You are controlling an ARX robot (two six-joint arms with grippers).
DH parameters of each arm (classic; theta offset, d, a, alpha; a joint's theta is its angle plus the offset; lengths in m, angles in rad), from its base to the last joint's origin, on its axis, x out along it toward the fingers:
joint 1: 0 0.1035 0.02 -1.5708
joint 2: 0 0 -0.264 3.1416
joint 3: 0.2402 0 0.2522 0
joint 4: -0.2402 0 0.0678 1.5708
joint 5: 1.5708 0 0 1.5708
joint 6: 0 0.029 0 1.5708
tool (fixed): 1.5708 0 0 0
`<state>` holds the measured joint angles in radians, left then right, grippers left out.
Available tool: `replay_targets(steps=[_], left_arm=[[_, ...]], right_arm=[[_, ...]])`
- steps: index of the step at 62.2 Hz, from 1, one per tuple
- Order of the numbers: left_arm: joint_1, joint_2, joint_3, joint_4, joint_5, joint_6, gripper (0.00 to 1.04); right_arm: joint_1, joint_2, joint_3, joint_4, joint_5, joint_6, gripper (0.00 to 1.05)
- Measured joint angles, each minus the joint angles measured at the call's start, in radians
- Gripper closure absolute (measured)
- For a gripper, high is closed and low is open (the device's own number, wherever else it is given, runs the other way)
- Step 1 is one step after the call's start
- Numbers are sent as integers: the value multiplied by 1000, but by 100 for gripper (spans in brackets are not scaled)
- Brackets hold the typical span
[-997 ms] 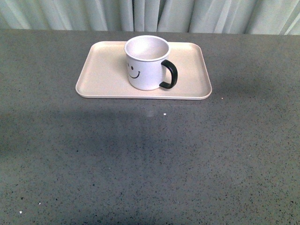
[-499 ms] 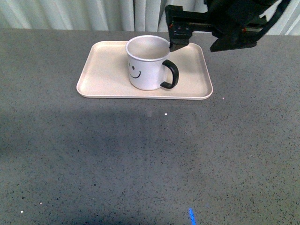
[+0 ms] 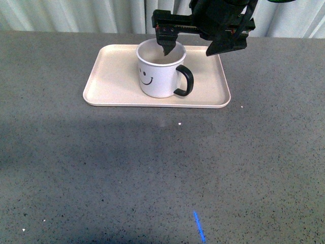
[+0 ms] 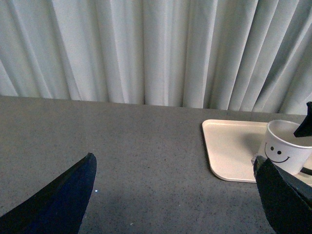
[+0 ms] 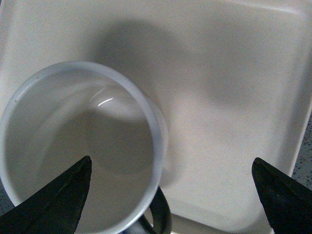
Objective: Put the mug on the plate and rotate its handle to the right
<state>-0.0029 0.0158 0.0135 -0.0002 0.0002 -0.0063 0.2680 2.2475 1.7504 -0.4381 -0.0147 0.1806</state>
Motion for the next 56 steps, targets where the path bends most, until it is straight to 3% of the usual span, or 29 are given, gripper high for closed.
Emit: replay_targets(steps=[9,17,36,43,56], left_arm=[[0,0,0,0,0,0,9],[0,0,0,0,0,0,9],[0,0,0,0,0,0,9],[0,0,0,0,0,0,9],[0,0,0,0,0,0,9]], right_arm=[[15,24,39,-38,-3,45,11],[20,44,62,-63,13,69,28],[20,84,109,-117,50,90,77],[13,95,163,-159,64,63,102],[-11,123,248,-221,53,-66,103]])
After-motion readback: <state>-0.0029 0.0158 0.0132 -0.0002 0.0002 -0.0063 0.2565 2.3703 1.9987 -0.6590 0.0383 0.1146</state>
